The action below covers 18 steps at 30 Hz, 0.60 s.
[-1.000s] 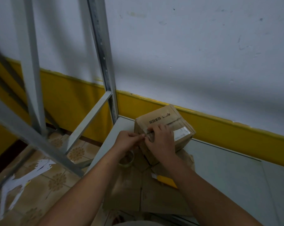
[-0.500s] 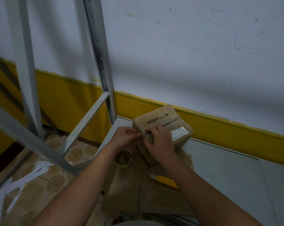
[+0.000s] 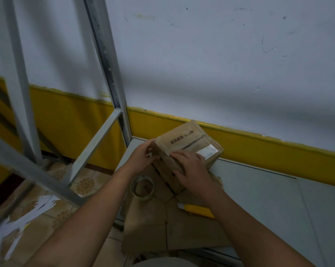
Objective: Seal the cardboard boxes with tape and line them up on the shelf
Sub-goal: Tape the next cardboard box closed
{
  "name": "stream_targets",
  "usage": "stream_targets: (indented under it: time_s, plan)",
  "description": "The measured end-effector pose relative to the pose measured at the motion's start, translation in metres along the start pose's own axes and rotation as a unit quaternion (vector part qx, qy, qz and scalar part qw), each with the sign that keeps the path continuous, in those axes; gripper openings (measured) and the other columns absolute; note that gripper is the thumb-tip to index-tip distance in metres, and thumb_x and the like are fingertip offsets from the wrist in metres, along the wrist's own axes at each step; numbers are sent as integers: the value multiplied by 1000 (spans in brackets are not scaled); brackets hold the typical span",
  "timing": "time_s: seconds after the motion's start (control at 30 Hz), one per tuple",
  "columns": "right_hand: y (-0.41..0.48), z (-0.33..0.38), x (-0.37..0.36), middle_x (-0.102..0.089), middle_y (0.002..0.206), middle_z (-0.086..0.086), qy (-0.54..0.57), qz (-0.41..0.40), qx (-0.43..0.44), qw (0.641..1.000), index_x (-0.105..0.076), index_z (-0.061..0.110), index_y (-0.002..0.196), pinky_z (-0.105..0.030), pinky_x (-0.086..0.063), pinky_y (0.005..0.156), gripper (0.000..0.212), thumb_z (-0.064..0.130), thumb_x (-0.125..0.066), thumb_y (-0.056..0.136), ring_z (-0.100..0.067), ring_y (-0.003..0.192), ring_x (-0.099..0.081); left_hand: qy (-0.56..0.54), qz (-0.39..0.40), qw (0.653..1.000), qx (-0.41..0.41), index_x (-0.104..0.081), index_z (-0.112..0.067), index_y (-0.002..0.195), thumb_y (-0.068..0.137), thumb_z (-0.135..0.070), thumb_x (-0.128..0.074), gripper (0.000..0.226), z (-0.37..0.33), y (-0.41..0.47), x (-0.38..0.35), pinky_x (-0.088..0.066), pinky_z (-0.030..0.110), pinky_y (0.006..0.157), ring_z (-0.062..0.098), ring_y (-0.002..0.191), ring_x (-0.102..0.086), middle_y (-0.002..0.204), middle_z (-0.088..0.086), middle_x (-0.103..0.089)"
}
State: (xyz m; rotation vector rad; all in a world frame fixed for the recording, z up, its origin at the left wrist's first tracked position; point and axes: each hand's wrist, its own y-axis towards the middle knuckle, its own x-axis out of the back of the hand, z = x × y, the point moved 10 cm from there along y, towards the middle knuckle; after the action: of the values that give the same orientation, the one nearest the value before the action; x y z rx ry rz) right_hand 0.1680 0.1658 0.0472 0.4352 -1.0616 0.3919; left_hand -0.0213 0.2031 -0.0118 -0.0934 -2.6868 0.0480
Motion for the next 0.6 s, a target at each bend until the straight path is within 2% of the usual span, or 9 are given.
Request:
stream_targets:
  time_s: [0.07,0.17,0.23,0.3,0.4,0.47,0.53,0.6]
  plan:
    - [-4,-3,2,-50,148,12,-2,-1,0,1000,-50,33,147,-46,-24,117,59,32,-69,91,-13,138,-42,-11,-10,1000,8,-55,-26,149,91,1,-77,68,3,-1,-2,-56,40,106,14,131,-60,141,-7,-64]
    - [-9,-7,6,-50,148,14,5,-3,-4,1000,-51,33,147,-45,-23,118,57,29,-68,93,-10,139,-40,-10,-16,1000,0,-58,-23,146,93,2,-76,61,0,-4,-6,-57,26,100,15,128,-63,137,-5,-66]
    - [-12,-8,7,-50,148,14,12,-4,-4,1000,-51,33,147,-45,-24,117,56,29,-68,94,-9,139,-40,-12,-17,1000,1,-56,-22,146,95,0,-74,59,0,-5,-9,-55,22,96,17,128,-62,138,-3,-65]
    - [-13,-10,6,-49,149,14,15,-2,-3,1000,-51,34,147,-45,-24,117,57,29,-68,94,-9,141,-38,4,-18,1000,1,-54,-25,148,97,-2,-72,59,-1,-7,-11,-56,26,99,17,129,-61,139,-4,-64]
    - [-15,-12,6,-48,151,14,9,1,-3,1000,-49,35,148,-48,-25,118,57,29,-68,95,-10,142,-38,26,-17,1000,-6,-53,-24,149,98,-5,-71,58,-3,-10,-12,-55,42,108,17,131,-60,141,-3,-63]
    - [-16,-13,5,-47,153,14,5,4,-3,1000,-47,35,150,-50,-24,120,59,30,-68,95,-11,144,-36,72,-15,997,22,-50,-21,152,99,-16,-71,57,2,-14,-13,-52,45,110,20,133,-58,146,0,-60]
    - [-17,-13,3,-44,156,14,2,9,-5,1000,-45,36,152,-51,-21,121,60,32,-67,96,-11,148,-32,130,-19,986,99,-48,-20,151,99,-30,-73,59,19,-30,-11,-53,39,101,23,127,-59,143,2,-59]
    - [-18,-11,2,-41,159,14,3,13,-9,1000,-43,35,153,-52,-17,123,60,34,-65,97,-12,152,-26,175,-23,978,115,-55,-26,134,94,-43,-75,48,24,-58,-9,-51,31,84,18,110,-62,123,-4,-61]
